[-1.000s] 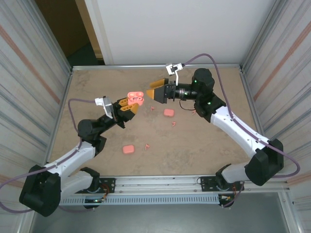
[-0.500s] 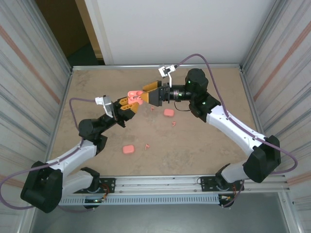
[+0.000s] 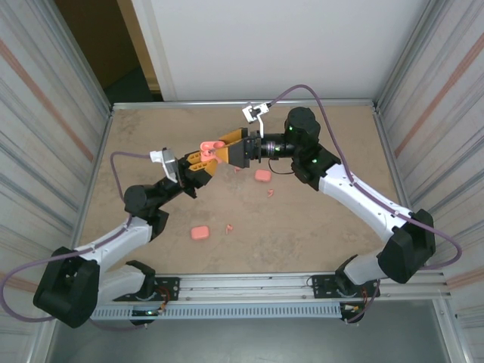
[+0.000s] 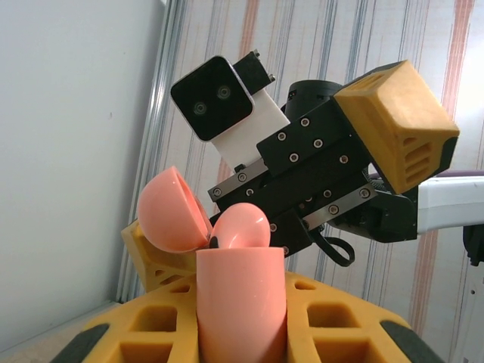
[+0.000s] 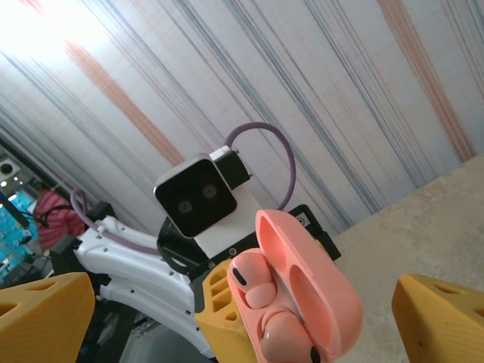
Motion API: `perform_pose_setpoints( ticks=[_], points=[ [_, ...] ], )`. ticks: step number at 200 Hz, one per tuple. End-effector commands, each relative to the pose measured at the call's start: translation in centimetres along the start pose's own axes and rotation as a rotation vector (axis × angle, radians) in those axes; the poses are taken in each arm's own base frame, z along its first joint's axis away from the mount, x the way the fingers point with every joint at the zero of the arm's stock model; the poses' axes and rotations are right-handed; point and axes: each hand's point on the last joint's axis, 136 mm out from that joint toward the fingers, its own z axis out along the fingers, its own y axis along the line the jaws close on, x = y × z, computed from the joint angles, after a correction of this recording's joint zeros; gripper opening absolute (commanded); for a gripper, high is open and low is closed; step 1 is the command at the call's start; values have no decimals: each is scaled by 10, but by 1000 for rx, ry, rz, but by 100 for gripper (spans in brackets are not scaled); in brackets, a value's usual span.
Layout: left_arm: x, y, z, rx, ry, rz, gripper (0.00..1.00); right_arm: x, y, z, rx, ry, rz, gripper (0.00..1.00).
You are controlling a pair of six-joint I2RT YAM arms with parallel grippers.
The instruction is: Insert the wireless bluetooth earbuds into the charging case
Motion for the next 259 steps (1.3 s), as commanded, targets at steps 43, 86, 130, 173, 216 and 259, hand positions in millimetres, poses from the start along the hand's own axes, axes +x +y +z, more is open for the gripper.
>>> perform_pose_setpoints(
  ticks=[43,86,130,173,216,259],
  points=[
    [-14,-3,5,12,-49,34,0,-5,17,2,-48,9,-65,95],
    [-10,0,5,4,-43,27,0,-4,23,1,-65,16,-85,92],
    [-9,1,4,-1,-42,26,0,-4,28,-2,-66,14,-114,92],
    [-6,3,5,-5,-31,22,0,-3,31,-4,-69,13,-135,91],
    [-4,4,5,-10,-25,21,0,-4,37,-7,-80,3,-162,91],
    [-4,5,6,-13,-23,21,0,-3,39,-9,-77,0,-173,91]
  ],
)
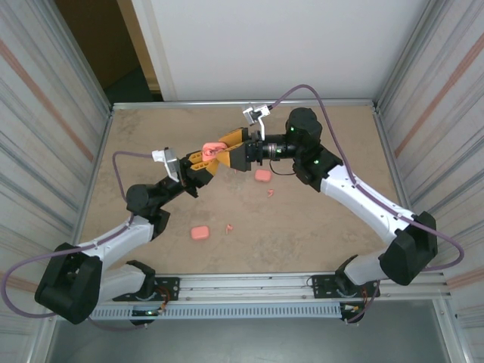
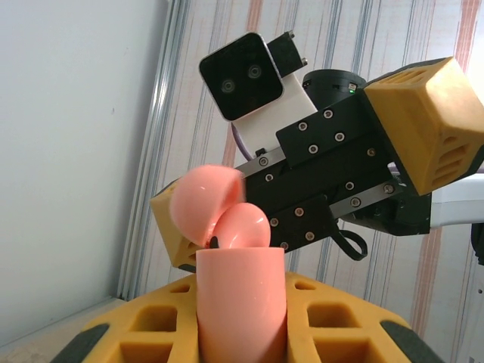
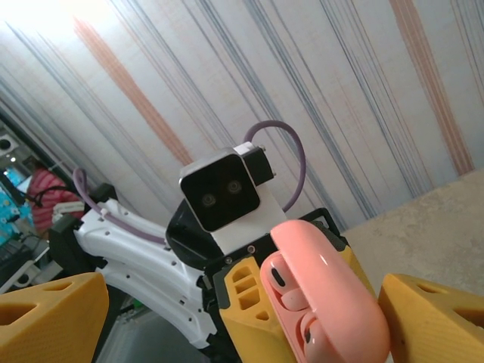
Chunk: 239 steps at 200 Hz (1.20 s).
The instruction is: Insert the wireless bluetooth earbuds into the charging case
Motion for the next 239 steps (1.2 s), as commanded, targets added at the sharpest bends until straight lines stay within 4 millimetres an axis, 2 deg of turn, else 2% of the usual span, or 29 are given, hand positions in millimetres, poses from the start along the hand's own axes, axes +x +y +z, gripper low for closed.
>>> perform_pose_setpoints(
  ticks=[1,125,174,239],
  points=[
    [-10,0,4,-4,-29,29,0,-7,28,-6,-55,-13,-86,91],
    [-6,2,4,-17,-6,24,0,-2,22,-11,7,-8,-88,91],
    [6,10,-4,-101,76,22,0,11,8,-25,122,-4,-69,91],
    [25,26,-18,-241,206,27,0,32,-29,-56,366,-18,-11,92]
  ],
)
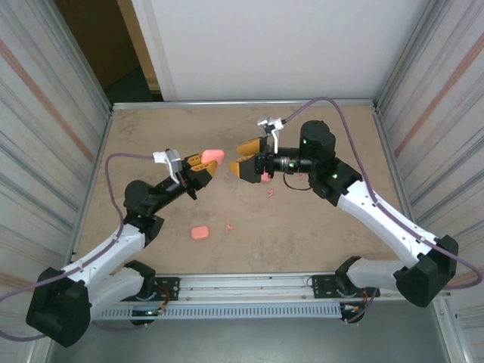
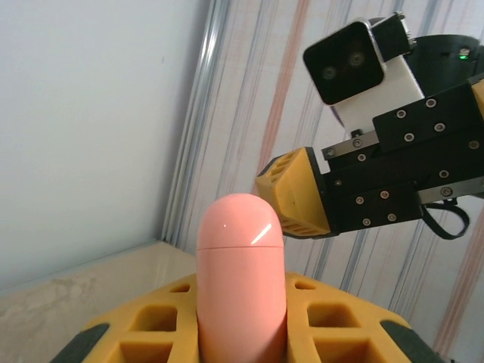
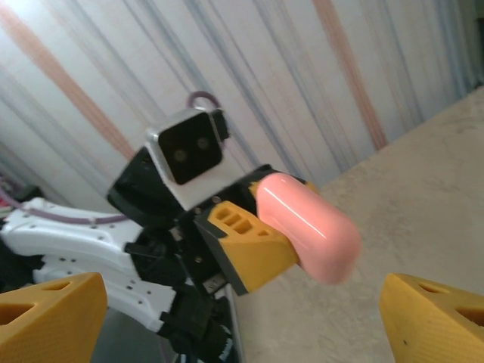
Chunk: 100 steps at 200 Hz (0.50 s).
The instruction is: Insert the wireless bluetooth earbuds into the charging case
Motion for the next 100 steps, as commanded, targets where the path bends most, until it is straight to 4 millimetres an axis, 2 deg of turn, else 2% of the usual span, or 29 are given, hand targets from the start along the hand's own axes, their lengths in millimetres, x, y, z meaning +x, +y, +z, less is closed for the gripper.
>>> perform_pose_setpoints(
  ticks=[1,57,100],
  points=[
    [5,11,-1,-76,50,28,0,7,-20,-14,127,-11,9,92],
    [24,41,-8,-228,182,9,0,36,-59,-41,292,-16,123,94],
    [36,73,-20,-350,239,-46,0,62,-78,-54,365,7,181,94]
  ],
)
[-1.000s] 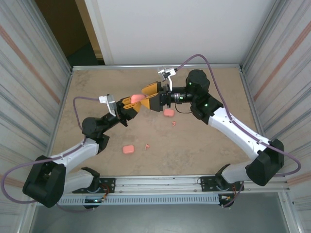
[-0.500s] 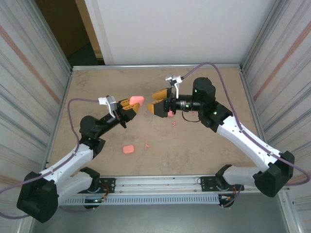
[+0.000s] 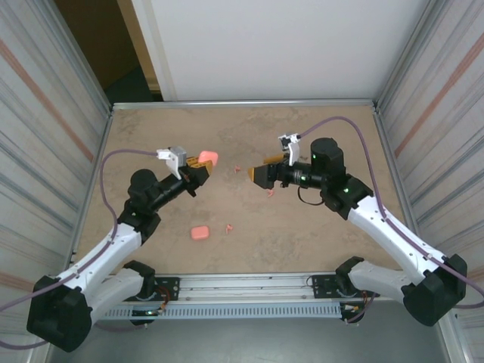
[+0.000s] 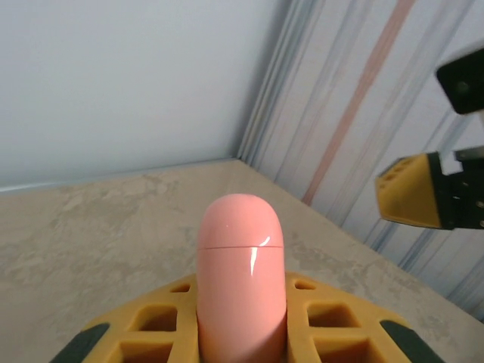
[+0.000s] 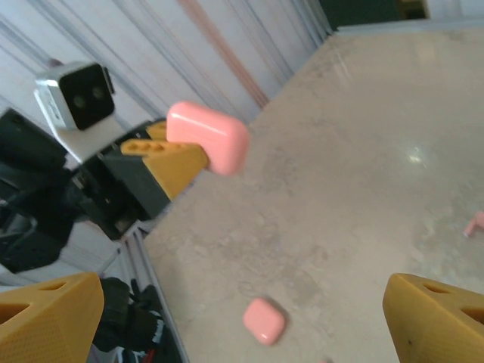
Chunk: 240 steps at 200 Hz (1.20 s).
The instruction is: Insert the wireless bluetooth earbuds into the charging case
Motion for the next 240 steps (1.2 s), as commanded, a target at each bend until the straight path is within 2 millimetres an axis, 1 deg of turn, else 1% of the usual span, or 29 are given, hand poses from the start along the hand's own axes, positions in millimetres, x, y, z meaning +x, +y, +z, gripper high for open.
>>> perform_pose_setpoints(
  ticks=[1,35,67,87,105,129,155,219,240],
  points=[
    [-8,17,-1,-78,13,-1,0,7,-12,-8,54,-5,41,94],
    [1,44,-6,-158,55,-61,0,24,-27,-5,93,30,82,94],
    [5,82,-16,-265,68,-181,0,38,-39,1,117,67,125,94],
    [8,102,-21,-304,76,-252,0,45,-47,4,146,87,149,94],
    [15,118,-21,-338,126,-322,0,51,-56,5,177,109,169,94],
    [24,132,-15,-351,189,-383,0,55,-60,8,186,125,186,94],
    [38,152,-10,-405,233,-434,0,59,-63,9,197,138,196,94],
    [65,187,15,-437,307,-509,0,63,-67,3,227,139,188,94],
    [74,198,19,-459,325,-520,0,66,-68,1,238,145,188,94]
  ],
)
